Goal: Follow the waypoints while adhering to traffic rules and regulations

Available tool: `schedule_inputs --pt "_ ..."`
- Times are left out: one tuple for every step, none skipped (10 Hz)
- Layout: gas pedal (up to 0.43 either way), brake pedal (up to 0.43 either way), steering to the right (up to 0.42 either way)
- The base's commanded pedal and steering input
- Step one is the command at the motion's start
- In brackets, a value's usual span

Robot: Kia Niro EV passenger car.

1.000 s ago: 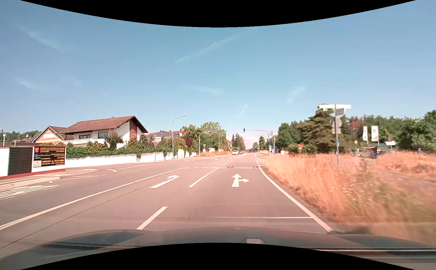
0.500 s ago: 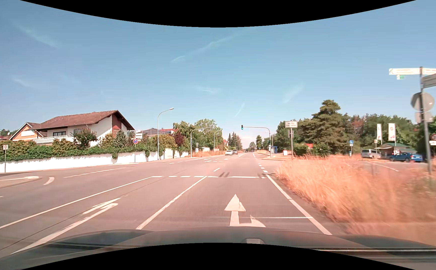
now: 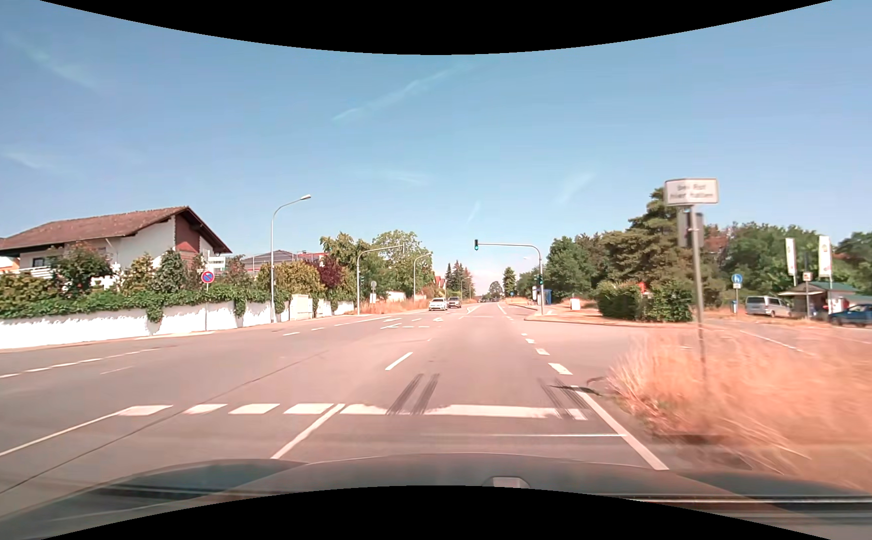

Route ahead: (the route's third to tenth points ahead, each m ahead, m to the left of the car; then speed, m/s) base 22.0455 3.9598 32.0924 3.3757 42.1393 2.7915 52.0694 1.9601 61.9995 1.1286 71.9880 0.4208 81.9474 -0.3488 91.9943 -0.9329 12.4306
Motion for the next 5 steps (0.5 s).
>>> schedule_inputs --pt "0.008 0.0 0.012" --pt "0.008 0.0 0.011" --pt "0.008 0.0 0.01" --pt "0.008 0.0 0.01" --pt "0.008 0.0 0.01"
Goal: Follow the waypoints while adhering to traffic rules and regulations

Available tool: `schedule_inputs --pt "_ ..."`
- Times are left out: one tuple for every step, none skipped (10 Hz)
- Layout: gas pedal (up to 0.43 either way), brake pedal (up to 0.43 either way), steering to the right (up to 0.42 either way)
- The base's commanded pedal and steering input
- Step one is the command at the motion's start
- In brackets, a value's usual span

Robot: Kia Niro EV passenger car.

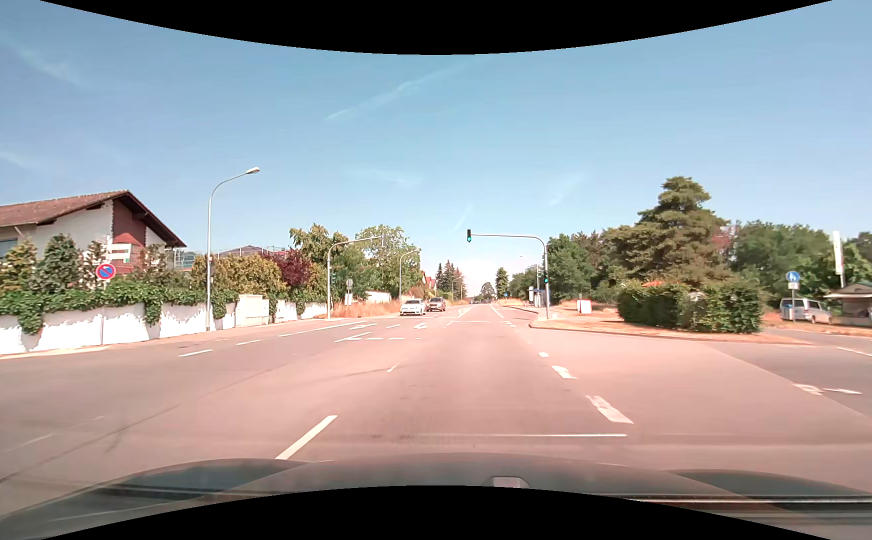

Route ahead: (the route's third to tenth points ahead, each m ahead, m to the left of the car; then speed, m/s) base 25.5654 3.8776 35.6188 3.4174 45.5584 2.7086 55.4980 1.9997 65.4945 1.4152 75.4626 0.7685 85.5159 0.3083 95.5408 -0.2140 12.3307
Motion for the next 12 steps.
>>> schedule_inputs --pt "0.008 0.0 0.009" --pt "0.008 0.0 0.008" --pt "0.008 0.0 0.006" --pt "0.008 0.0 0.006" --pt "0.008 0.0 0.005" --pt "0.02 0.0 0.005" --pt "0.02 0.0 0.005" --pt "0.02 0.0 0.004" --pt "0.02 0.0 0.003" --pt "0.028 0.0 0.0" --pt "0.028 0.0 -0.003" --pt "0.028 0.0 -0.005"
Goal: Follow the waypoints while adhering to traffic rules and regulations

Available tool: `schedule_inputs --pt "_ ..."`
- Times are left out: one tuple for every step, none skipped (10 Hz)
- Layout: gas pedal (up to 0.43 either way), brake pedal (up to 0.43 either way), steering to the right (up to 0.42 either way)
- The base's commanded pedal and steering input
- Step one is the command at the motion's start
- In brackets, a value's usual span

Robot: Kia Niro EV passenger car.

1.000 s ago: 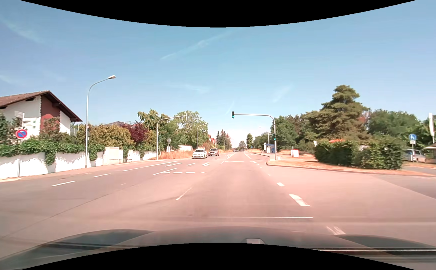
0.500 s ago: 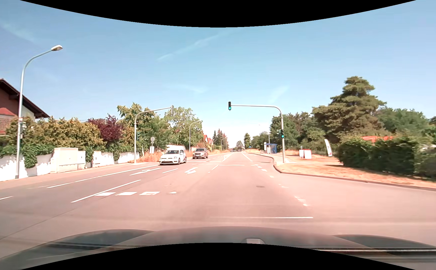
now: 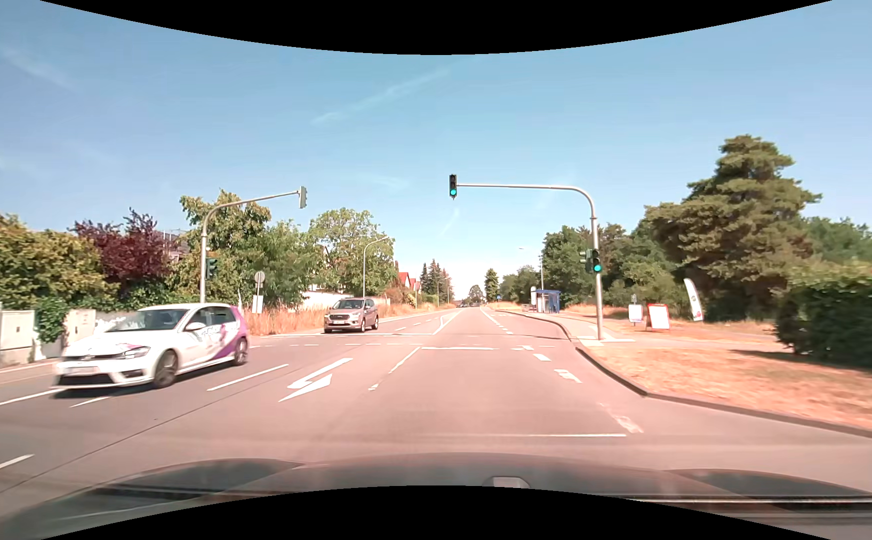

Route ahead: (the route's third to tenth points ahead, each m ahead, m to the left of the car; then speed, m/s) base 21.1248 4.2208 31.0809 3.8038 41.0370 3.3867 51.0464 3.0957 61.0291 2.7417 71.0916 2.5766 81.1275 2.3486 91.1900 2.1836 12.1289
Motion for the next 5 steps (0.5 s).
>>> schedule_inputs --pt "0.028 0.0 -0.005" --pt "0.039 0.0 -0.003" --pt "0.039 0.0 0.0" --pt "0.039 0.0 0.003" --pt "0.047 0.0 0.003"
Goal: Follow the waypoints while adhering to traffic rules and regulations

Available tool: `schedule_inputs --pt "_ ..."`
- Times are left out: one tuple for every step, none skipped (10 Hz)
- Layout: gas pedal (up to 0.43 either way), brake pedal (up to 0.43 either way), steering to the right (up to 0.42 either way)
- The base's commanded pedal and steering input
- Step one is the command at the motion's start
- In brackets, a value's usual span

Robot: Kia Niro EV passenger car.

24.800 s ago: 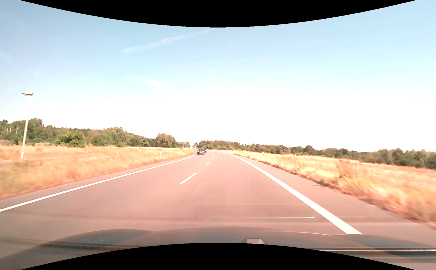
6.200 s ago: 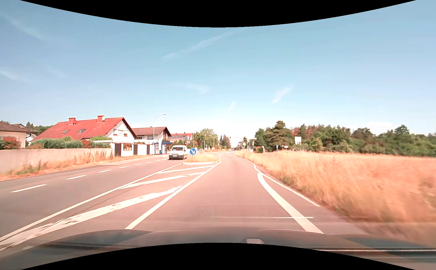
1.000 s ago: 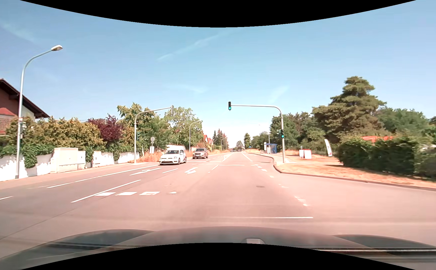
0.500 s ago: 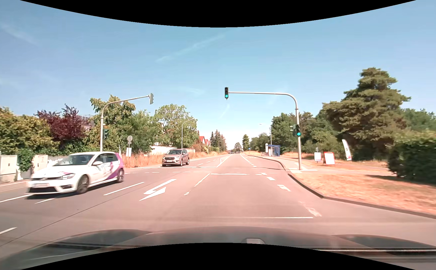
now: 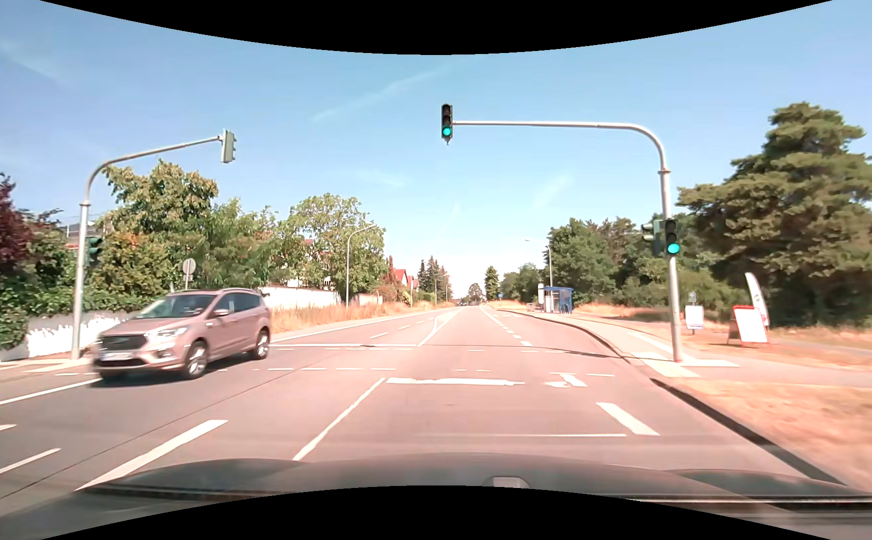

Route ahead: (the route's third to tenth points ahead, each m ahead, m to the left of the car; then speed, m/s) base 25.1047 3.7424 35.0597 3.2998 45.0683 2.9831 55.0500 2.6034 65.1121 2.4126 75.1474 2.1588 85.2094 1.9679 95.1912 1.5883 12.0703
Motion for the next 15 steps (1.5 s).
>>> schedule_inputs --pt "0.047 0.0 0.002" --pt "0.047 0.0 0.002" --pt "0.047 0.0 0.002" --pt "0.047 0.0 0.001" --pt "0.047 0.0 0.0" --pt "0.047 0.0 0.0" --pt "0.047 0.0 0.0" --pt "0.047 0.0 0.0" --pt "0.047 0.0 0.0" --pt "0.047 0.0 0.0" --pt "0.047 0.0 0.0" --pt "0.047 0.0 0.0" --pt "0.047 0.0 0.0" --pt "0.047 0.0 -0.001" --pt "0.047 0.0 -0.002"
